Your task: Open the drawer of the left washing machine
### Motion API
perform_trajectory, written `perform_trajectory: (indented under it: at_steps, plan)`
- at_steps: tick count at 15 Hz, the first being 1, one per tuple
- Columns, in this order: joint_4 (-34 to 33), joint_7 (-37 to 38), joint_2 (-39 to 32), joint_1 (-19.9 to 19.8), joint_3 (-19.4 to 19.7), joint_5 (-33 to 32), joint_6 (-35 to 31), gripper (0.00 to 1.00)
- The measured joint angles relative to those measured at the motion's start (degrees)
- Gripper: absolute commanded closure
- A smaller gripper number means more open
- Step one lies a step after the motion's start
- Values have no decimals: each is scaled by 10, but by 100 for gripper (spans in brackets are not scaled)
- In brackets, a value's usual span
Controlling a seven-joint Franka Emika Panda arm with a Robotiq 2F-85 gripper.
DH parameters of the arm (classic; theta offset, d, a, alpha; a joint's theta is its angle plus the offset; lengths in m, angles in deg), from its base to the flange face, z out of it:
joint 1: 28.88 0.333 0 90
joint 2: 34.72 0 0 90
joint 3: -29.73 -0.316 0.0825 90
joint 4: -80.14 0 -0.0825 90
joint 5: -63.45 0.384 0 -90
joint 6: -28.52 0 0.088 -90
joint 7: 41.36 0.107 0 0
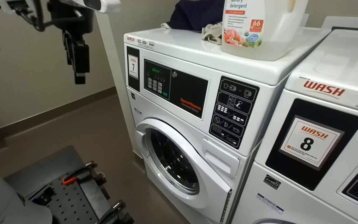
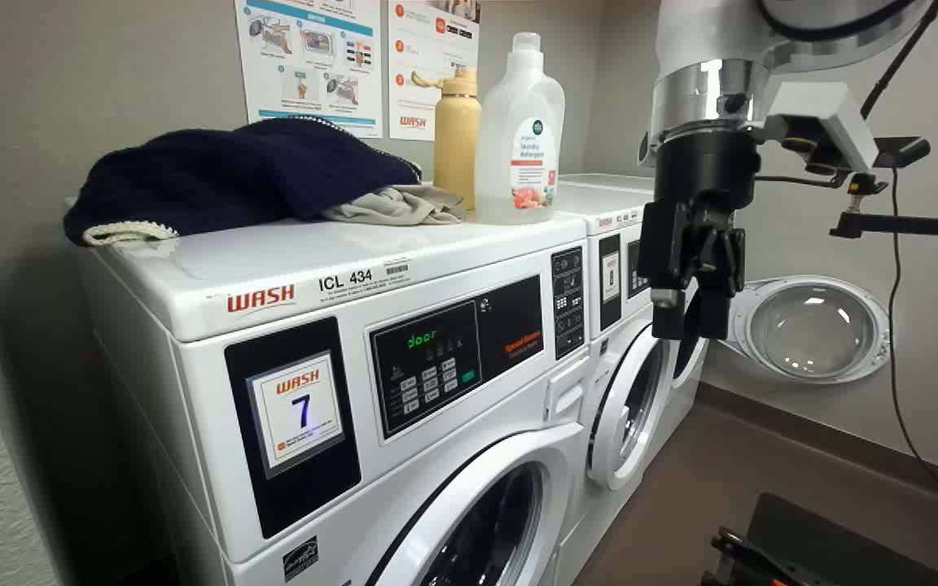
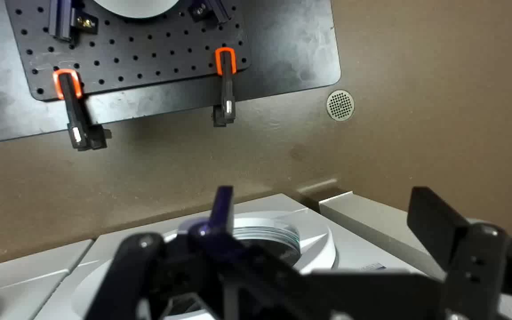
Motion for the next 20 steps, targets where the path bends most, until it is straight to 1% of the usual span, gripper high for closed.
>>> perform_trajectory:
  at_steps: [6,8,12,15,17,20]
  plan:
    - [0,-1,0,-3,-3,-2,0,0]
    - [0,0,0,-10,-6,-29,1,0]
    - [1,-10,0,-38,-3,-120,29,0]
    - [1,-72,3,-57,21,-200,56,0]
    - [1,-150,4,-58,52,-252,64,0]
    - [2,-277,6,-57,108,-324,64,0]
